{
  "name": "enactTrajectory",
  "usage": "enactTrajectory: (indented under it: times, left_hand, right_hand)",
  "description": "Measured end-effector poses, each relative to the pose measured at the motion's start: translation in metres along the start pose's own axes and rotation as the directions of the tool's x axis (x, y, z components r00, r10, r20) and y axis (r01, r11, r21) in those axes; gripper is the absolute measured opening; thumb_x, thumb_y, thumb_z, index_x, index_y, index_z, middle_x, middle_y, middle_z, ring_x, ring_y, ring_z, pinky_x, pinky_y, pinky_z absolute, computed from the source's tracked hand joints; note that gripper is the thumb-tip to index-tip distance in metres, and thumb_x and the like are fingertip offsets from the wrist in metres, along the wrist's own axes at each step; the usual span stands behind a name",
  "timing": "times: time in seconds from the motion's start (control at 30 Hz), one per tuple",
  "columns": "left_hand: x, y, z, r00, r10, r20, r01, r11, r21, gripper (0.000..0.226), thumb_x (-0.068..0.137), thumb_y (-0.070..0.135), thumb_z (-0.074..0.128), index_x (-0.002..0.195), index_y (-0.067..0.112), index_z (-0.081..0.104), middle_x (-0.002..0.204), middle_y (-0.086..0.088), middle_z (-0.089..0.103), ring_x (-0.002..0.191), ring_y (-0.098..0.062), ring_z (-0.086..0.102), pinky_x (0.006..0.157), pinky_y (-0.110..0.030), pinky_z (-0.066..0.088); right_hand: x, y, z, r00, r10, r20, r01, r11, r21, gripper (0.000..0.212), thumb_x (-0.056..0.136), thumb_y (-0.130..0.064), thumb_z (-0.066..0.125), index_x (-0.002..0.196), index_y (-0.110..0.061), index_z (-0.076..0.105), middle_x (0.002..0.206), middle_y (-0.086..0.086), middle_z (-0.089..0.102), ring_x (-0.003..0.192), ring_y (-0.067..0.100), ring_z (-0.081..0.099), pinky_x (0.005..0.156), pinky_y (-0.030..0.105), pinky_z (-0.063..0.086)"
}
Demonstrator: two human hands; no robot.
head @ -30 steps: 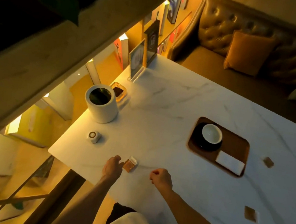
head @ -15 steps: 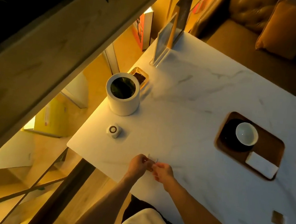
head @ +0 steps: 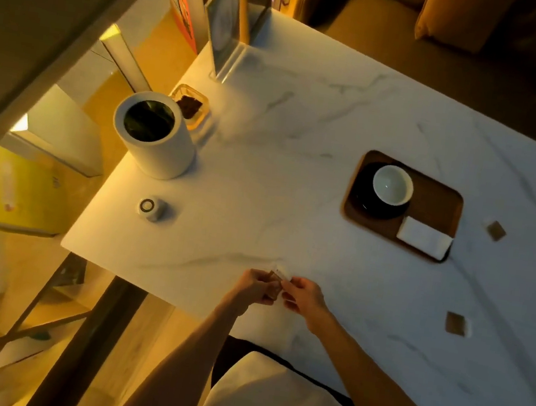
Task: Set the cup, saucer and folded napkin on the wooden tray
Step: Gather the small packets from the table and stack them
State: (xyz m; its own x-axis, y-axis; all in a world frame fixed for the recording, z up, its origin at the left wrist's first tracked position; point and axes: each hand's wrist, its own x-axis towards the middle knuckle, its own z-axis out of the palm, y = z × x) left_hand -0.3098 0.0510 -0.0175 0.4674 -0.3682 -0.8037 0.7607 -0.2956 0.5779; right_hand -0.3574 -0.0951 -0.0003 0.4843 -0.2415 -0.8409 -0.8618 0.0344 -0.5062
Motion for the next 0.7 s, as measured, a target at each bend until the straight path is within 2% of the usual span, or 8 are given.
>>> enactTrajectory:
  times: [0.2, 0.3, 0.4, 0.5, 0.6, 0.7]
  left_hand:
    - [-0.011, -0.006, 0.114, 0.995, 0.077, -0.056, -0.071, 0.992, 0.107, 0.011, 0.090, 0.006, 0.061, 0.084, 0.004, 0.070, 0.067, -0.005, 0.064, 0.058, -0.014, 0.060, 0.055, -0.023, 0.053]
    - [-0.017, -0.012, 0.182, 0.992, 0.098, -0.083, -0.087, 0.988, 0.126, 0.018, 0.086, 0.001, 0.059, 0.072, 0.007, 0.069, 0.058, -0.004, 0.061, 0.054, -0.018, 0.055, 0.051, -0.025, 0.048]
    - [-0.016, -0.014, 0.246, 0.998, 0.057, 0.010, -0.058, 0.986, 0.155, 0.015, 0.087, 0.007, 0.060, 0.077, 0.011, 0.071, 0.064, -0.004, 0.067, 0.057, -0.018, 0.064, 0.056, -0.028, 0.057]
    - [-0.016, -0.010, 0.301, 0.996, 0.037, 0.082, -0.051, 0.983, 0.177, 0.010, 0.092, 0.016, 0.060, 0.087, 0.012, 0.067, 0.075, -0.005, 0.070, 0.068, -0.019, 0.070, 0.062, -0.029, 0.061]
    - [-0.009, -0.003, 0.345, 0.996, 0.062, 0.069, -0.070, 0.988, 0.135, 0.017, 0.093, 0.007, 0.055, 0.085, 0.013, 0.068, 0.074, -0.006, 0.072, 0.063, -0.018, 0.070, 0.060, -0.030, 0.061]
    - [0.000, 0.006, 0.371, 0.999, 0.047, -0.028, -0.044, 0.995, 0.088, 0.019, 0.092, 0.002, 0.052, 0.083, 0.011, 0.067, 0.072, -0.007, 0.070, 0.059, -0.017, 0.070, 0.060, -0.031, 0.061]
  right_hand:
    - [-0.022, 0.035, -0.105, 0.990, -0.134, 0.054, 0.139, 0.986, -0.096, 0.015, 0.091, -0.019, 0.063, 0.094, -0.005, 0.067, 0.083, 0.012, 0.068, 0.073, 0.020, 0.064, 0.075, 0.034, 0.058]
    - [-0.038, 0.056, -0.165, 0.984, -0.169, 0.064, 0.177, 0.972, -0.152, 0.012, 0.091, -0.017, 0.062, 0.080, -0.012, 0.064, 0.074, 0.007, 0.065, 0.069, 0.017, 0.062, 0.068, 0.028, 0.055]
    - [-0.052, 0.079, -0.230, 0.972, -0.223, 0.069, 0.233, 0.946, -0.224, 0.014, 0.088, -0.019, 0.065, 0.075, -0.016, 0.063, 0.070, 0.002, 0.063, 0.065, 0.013, 0.061, 0.059, 0.021, 0.051]
    - [-0.062, 0.098, -0.291, 0.972, -0.213, 0.102, 0.231, 0.949, -0.213, 0.010, 0.088, -0.024, 0.065, 0.085, -0.014, 0.067, 0.077, 0.004, 0.067, 0.070, 0.014, 0.064, 0.065, 0.023, 0.053]
    - [-0.062, 0.104, -0.342, 0.981, -0.160, 0.107, 0.172, 0.980, -0.105, 0.018, 0.090, -0.030, 0.062, 0.096, -0.015, 0.070, 0.093, 0.008, 0.072, 0.081, 0.016, 0.068, 0.076, 0.028, 0.057]
    - [-0.045, 0.100, -0.380, 0.971, -0.224, -0.079, 0.205, 0.959, -0.195, 0.019, 0.091, -0.021, 0.059, 0.102, -0.010, 0.070, 0.104, 0.008, 0.069, 0.085, 0.020, 0.066, 0.079, 0.033, 0.054]
